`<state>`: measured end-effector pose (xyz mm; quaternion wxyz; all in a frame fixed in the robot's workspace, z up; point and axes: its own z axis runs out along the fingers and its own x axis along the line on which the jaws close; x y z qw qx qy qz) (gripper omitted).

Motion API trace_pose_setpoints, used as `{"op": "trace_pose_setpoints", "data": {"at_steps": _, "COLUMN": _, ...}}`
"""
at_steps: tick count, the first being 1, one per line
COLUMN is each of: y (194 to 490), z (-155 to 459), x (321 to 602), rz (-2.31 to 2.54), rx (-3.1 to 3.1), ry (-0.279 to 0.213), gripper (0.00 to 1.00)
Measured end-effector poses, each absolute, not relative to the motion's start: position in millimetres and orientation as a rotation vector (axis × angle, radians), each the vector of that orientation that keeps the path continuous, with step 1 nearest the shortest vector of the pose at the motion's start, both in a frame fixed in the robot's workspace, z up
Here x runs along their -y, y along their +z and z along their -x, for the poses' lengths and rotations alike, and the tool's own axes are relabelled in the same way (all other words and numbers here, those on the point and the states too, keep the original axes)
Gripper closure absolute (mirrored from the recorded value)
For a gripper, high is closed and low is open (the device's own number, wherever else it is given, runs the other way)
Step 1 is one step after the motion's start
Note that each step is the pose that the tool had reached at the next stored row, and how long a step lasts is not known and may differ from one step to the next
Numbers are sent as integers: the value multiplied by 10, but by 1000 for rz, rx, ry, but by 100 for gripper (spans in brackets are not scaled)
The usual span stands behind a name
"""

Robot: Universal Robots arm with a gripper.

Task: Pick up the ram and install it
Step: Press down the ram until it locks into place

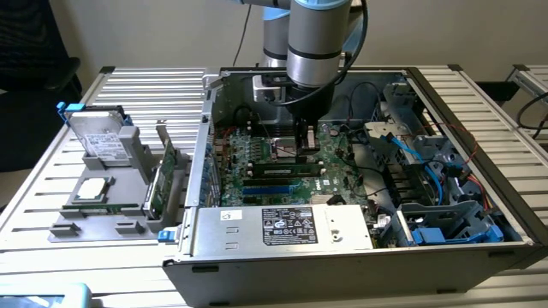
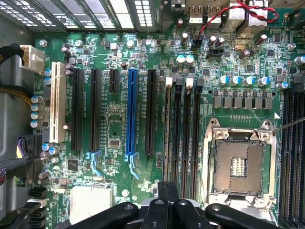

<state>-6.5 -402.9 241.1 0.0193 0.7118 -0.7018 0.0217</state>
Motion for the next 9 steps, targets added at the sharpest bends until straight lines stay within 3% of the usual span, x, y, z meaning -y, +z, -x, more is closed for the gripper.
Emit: {"op": "trace_pose_setpoints", "data": {"at_steps": 9, "y": 2401, "z": -42, "x": 4027, "rz": -2209, "rx": 2178, "ry": 67, "gripper": 89}}
